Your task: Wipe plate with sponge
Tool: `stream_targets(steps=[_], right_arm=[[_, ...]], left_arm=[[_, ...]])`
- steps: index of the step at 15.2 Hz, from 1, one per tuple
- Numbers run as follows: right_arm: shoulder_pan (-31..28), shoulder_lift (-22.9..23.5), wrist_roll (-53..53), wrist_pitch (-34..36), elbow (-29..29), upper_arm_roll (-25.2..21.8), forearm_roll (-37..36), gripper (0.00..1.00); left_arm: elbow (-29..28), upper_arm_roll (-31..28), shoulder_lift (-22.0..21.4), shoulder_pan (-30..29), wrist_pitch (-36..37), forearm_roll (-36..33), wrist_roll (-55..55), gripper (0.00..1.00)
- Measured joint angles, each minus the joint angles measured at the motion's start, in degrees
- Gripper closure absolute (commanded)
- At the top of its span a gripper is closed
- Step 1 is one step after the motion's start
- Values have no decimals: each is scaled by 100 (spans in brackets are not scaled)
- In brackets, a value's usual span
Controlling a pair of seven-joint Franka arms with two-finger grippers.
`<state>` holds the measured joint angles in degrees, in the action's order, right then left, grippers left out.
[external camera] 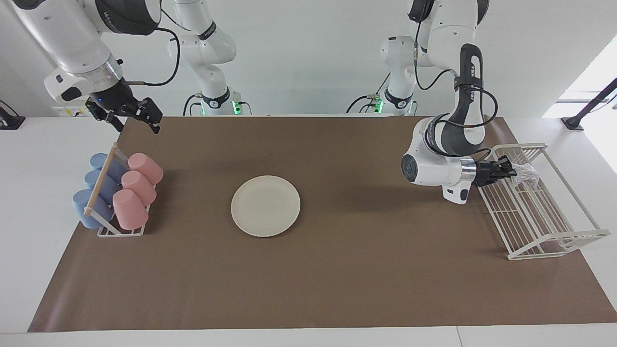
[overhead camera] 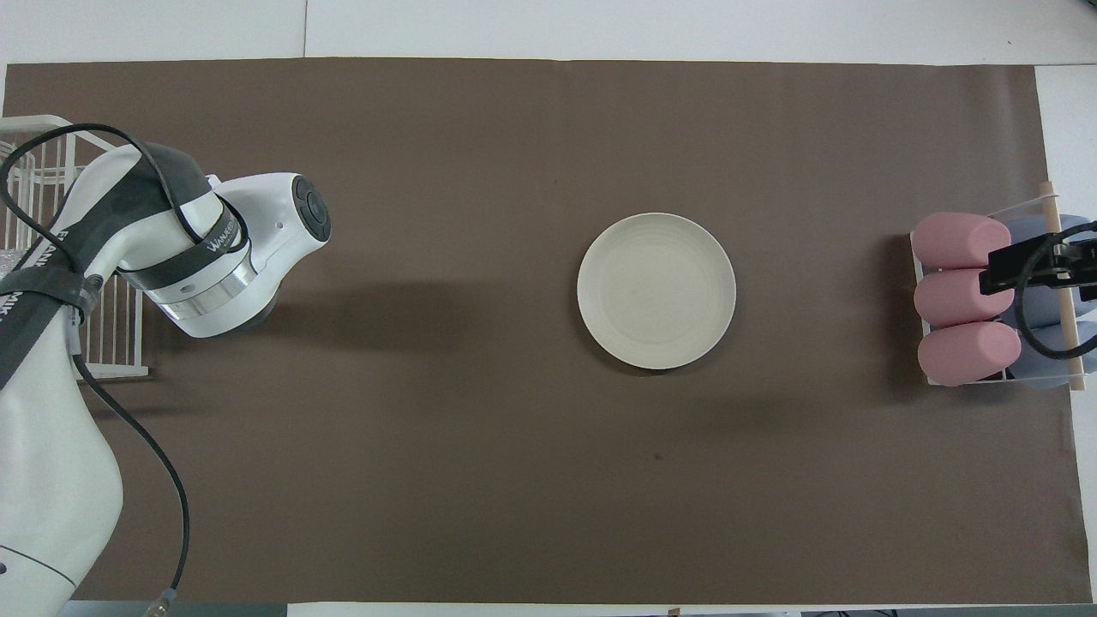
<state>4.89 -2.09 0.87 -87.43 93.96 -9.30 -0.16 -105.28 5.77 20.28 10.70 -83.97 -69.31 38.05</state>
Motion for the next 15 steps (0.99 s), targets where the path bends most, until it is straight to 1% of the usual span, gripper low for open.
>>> stream_targets(steps=[1, 2, 3, 15], right_arm=[[1, 0, 0, 1, 0, 4, 0, 0], [3, 0, 0, 1, 0, 9, 0, 0], [6, 0, 0, 0, -1, 17, 0, 0], [53, -6, 2, 0, -3, 108, 0, 0]], left_arm=[[0, 2, 0, 0, -13, 12, 6, 100], [0, 2, 0, 0, -35, 23, 7, 74], [0, 2, 0, 0, -60, 29, 8, 1], [0, 0, 0, -3, -154, 30, 30, 0]])
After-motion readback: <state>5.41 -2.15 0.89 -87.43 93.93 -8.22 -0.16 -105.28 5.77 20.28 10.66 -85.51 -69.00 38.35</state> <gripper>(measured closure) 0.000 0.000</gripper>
